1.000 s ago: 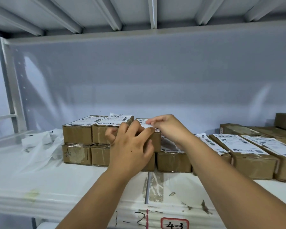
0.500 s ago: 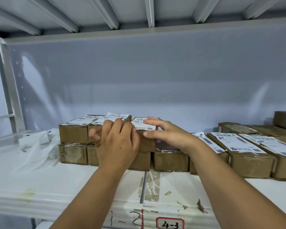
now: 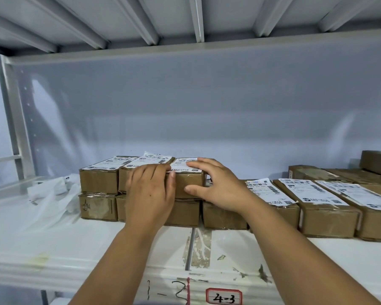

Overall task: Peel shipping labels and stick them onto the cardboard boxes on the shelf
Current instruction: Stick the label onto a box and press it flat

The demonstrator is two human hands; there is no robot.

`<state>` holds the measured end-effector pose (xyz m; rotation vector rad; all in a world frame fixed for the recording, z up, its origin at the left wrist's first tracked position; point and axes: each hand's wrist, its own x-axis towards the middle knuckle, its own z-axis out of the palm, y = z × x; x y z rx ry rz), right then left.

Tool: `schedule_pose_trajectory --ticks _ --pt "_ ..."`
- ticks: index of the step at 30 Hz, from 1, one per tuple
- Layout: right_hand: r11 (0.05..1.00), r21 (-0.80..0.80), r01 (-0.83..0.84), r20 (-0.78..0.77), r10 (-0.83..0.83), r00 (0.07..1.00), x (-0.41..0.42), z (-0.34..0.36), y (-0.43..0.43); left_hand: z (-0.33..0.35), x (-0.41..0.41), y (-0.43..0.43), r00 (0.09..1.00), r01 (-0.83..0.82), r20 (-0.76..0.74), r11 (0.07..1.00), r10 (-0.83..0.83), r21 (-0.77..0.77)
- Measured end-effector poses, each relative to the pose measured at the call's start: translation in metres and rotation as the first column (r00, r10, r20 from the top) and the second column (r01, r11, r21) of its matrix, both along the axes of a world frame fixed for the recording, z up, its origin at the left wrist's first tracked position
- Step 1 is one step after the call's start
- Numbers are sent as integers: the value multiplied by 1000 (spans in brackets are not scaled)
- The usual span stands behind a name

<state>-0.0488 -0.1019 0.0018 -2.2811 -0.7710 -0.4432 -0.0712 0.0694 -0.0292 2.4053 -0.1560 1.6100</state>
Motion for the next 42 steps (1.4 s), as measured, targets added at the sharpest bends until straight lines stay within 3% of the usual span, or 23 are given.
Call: schedule_pose_trajectory --ticks 10,15,20,26,31,34,37,42 --pt "998 -61 29 39 -27 999 3 -1 1 -1 1 0 986 164 37 980 -161 -114" --pt "999 -30 25 37 -24 999 4 -1 0 -1 0 1 988 151 15 979 -151 -136" --pt "999 -17 35 53 -34 998 6 -4 2 -1 1 0 995 79 70 996 -76 -30" --pt "997 -4 77 84 -76 994 4 -5 4 -3 -2 -9 989 138 28 974 -145 181" --pt "959 265 98 281 -174 944 -7 1 -1 -1 -10 -14 993 110 16 967 -117 231" --pt "960 239 148 349 -227 909 -20 2 -19 6 -22 -26 992 113 23 940 -127 321" --pt "963 144 229 392 -268 880 -27 1 -50 23 -27 -56 988 157 -47 914 -150 373" --pt "919 88 383 348 -389 853 -36 4 -113 38 -28 -125 921 295 -305 946 -244 132"
